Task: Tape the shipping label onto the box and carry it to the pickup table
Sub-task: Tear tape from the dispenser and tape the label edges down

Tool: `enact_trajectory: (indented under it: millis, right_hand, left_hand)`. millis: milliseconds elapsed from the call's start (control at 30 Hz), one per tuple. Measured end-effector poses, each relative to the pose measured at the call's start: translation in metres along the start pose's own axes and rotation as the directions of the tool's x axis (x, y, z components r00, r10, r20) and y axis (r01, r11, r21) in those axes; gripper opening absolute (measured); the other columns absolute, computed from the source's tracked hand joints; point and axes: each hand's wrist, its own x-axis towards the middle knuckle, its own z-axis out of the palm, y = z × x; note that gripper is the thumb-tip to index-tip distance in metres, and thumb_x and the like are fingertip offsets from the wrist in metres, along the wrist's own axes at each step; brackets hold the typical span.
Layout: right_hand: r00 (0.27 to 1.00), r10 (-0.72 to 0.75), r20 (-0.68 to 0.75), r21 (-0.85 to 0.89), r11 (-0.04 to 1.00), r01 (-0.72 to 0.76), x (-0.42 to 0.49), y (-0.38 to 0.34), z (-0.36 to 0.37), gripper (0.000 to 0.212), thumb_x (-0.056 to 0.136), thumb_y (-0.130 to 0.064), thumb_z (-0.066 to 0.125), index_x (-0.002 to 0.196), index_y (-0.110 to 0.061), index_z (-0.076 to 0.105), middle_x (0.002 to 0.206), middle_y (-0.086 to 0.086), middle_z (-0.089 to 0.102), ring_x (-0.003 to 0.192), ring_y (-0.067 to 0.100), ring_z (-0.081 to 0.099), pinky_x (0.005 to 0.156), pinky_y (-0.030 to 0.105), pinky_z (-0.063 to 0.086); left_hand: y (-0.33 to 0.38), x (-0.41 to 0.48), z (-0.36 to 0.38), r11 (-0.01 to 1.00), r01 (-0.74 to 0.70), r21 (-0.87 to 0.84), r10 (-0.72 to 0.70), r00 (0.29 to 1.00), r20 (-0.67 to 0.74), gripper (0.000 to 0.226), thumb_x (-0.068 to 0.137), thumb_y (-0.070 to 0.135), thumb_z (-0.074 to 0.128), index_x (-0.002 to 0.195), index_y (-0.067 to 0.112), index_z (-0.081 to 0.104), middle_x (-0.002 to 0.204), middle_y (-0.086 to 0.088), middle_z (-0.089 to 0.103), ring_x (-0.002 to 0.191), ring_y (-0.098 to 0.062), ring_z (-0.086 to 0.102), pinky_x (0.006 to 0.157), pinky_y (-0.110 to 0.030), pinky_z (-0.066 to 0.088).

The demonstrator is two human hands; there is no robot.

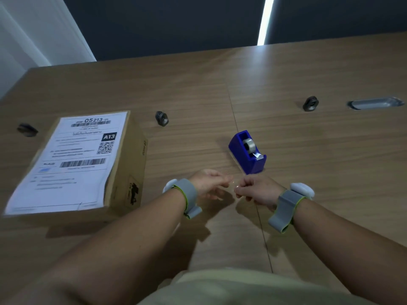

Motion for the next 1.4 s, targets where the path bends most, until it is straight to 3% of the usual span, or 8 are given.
enact_trajectory:
  millis: [233, 400, 600, 900, 1000, 1133, 1267, 1400]
  right_hand:
    - [0.999, 0.013, 0.040, -0.064, 0.998, -0.010, -0.001, -0.040, 0.041, 0.006, 0.085, -0.020, 0.065, 0.083, -0.015, 0.068, 0.076, -0.004, 0.067, 0.063, 0.009, 0.051, 0.052, 0.023, 0.037]
    - [0.999, 0.010, 0.049, -0.036, 0.999, -0.009, 0.010, -0.088, 0.076, 0.005, 0.086, -0.016, 0.065, 0.083, -0.013, 0.067, 0.072, -0.001, 0.064, 0.058, 0.010, 0.046, 0.047, 0.022, 0.034]
    - [0.987, -0.018, 0.161, 0.011, 1.000, 0.017, 0.042, -0.182, 0.113, 0.014, 0.092, -0.011, 0.059, 0.078, -0.016, 0.056, 0.070, 0.001, 0.056, 0.052, 0.009, 0.036, 0.044, 0.019, 0.025]
    - [0.992, -0.051, 0.112, -0.034, 0.998, 0.055, 0.117, -0.267, 0.146, 0.024, 0.088, -0.010, 0.063, 0.066, -0.011, 0.052, 0.074, 0.008, 0.054, 0.052, 0.012, 0.037, 0.038, 0.017, 0.026]
    - [0.997, -0.036, 0.068, -0.039, 0.998, 0.039, 0.136, -0.281, 0.149, 0.024, 0.089, -0.008, 0.062, 0.066, -0.009, 0.054, 0.056, 0.000, 0.060, 0.043, 0.009, 0.046, 0.031, 0.014, 0.032]
    - [0.996, 0.020, 0.086, -0.211, 0.978, -0.001, 0.163, -0.304, 0.151, 0.031, 0.089, -0.020, 0.062, 0.059, -0.011, 0.058, 0.047, -0.003, 0.053, 0.034, 0.007, 0.044, 0.042, 0.023, 0.035]
    - [0.998, 0.030, 0.050, -0.290, 0.957, -0.014, 0.183, -0.320, 0.158, 0.033, 0.095, -0.014, 0.054, 0.062, -0.008, 0.053, 0.030, -0.008, 0.050, 0.027, 0.004, 0.044, 0.041, 0.018, 0.036]
    - [0.996, 0.031, 0.086, -0.429, 0.903, 0.010, 0.198, -0.330, 0.163, 0.033, 0.096, -0.016, 0.053, 0.063, -0.009, 0.052, 0.060, 0.006, 0.049, 0.053, 0.016, 0.040, 0.054, 0.023, 0.033]
  left_hand:
    - [-0.004, -0.037, -0.046, 0.954, -0.195, 0.226, 0.237, 0.956, -0.174, 0.013, 0.085, 0.023, 0.071, 0.073, 0.023, 0.065, 0.070, 0.011, 0.066, 0.054, -0.006, 0.050, 0.047, -0.016, 0.039]
    - [0.001, -0.073, -0.094, 0.925, -0.269, 0.268, 0.339, 0.902, -0.266, 0.012, 0.084, 0.019, 0.071, 0.074, 0.019, 0.065, 0.077, -0.002, 0.066, 0.064, -0.013, 0.052, 0.061, -0.023, 0.046]
    - [0.027, -0.111, -0.174, 0.893, -0.337, 0.300, 0.444, 0.774, -0.451, 0.009, 0.084, 0.017, 0.070, 0.076, 0.014, 0.069, 0.072, 0.003, 0.066, 0.060, -0.007, 0.052, 0.066, -0.025, 0.049]
    - [0.042, -0.097, -0.267, 0.934, -0.356, 0.040, 0.308, 0.741, -0.596, 0.007, 0.086, 0.019, 0.066, 0.083, 0.013, 0.067, 0.077, 0.004, 0.067, 0.052, -0.009, 0.052, 0.044, -0.015, 0.041]
    - [0.049, -0.082, -0.279, 0.932, -0.362, 0.026, 0.294, 0.712, -0.638, 0.007, 0.086, 0.021, 0.065, 0.084, 0.014, 0.068, 0.079, 0.006, 0.068, 0.052, -0.008, 0.055, 0.048, -0.018, 0.040]
    - [0.058, -0.056, -0.299, 0.942, -0.335, 0.014, 0.260, 0.703, -0.663, 0.008, 0.085, 0.021, 0.065, 0.078, 0.019, 0.067, 0.079, 0.006, 0.068, 0.060, -0.013, 0.059, 0.048, -0.019, 0.039]
    - [0.063, -0.033, -0.315, 0.949, -0.314, 0.024, 0.243, 0.683, -0.688, 0.009, 0.087, 0.018, 0.063, 0.080, 0.015, 0.068, 0.066, 0.003, 0.064, 0.050, -0.011, 0.055, 0.039, -0.014, 0.041]
    - [0.063, -0.013, -0.322, 0.959, -0.285, 0.006, 0.202, 0.664, -0.720, 0.013, 0.085, 0.016, 0.062, 0.073, 0.017, 0.065, 0.063, -0.002, 0.064, 0.047, -0.016, 0.055, 0.047, -0.019, 0.045]
